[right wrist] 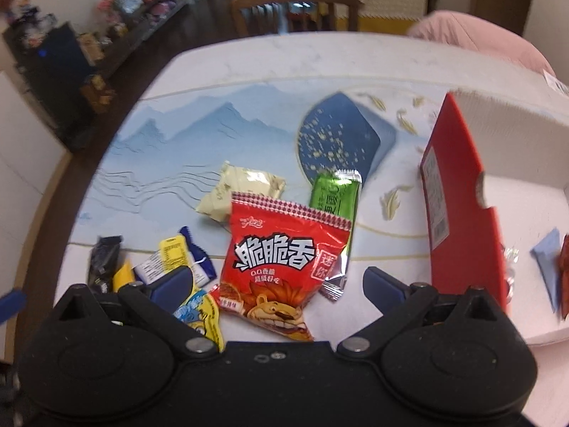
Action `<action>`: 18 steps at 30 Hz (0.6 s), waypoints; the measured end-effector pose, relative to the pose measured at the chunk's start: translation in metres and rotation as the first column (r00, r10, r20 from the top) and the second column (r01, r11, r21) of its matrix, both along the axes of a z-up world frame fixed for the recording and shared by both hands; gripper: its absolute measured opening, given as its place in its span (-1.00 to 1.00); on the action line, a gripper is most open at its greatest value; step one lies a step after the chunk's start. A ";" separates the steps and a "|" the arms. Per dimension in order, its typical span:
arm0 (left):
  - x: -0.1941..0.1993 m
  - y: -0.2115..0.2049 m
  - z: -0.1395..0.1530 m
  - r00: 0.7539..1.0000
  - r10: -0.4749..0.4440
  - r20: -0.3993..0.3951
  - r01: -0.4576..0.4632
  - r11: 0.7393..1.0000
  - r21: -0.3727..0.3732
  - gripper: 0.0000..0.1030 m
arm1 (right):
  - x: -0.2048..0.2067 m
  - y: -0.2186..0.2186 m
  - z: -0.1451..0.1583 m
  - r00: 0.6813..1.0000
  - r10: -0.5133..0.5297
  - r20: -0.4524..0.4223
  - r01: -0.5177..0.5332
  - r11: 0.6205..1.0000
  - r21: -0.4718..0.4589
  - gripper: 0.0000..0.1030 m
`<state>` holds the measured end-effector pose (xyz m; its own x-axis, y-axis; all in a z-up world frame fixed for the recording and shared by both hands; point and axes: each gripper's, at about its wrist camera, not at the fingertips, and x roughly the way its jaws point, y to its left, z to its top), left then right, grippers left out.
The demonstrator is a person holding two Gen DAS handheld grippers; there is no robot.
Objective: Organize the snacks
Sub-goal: 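Move both tools back toward the remaining snacks, then grasp the red crispy snack bag with the right gripper while the left grasps the brown chocolate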
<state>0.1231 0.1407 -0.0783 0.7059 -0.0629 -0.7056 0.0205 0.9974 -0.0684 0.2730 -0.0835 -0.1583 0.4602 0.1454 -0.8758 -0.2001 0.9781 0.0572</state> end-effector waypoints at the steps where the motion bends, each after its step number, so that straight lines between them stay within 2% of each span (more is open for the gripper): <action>1: 0.000 0.002 -0.003 1.000 -0.002 -0.005 0.002 1.000 -0.002 0.54 | 0.003 0.002 -0.005 1.000 -0.023 -0.011 0.023 1.000 -0.008 0.98; 10: 0.009 0.005 -0.028 0.997 -0.040 -0.067 0.037 0.999 -0.040 0.54 | 0.023 0.011 -0.037 0.976 -0.209 -0.058 0.207 0.977 -0.044 0.97; 18: 0.027 -0.011 -0.051 0.984 -0.123 -0.129 0.116 0.992 -0.059 0.54 | 0.027 0.028 -0.052 0.981 -0.179 -0.073 0.169 0.979 -0.118 0.93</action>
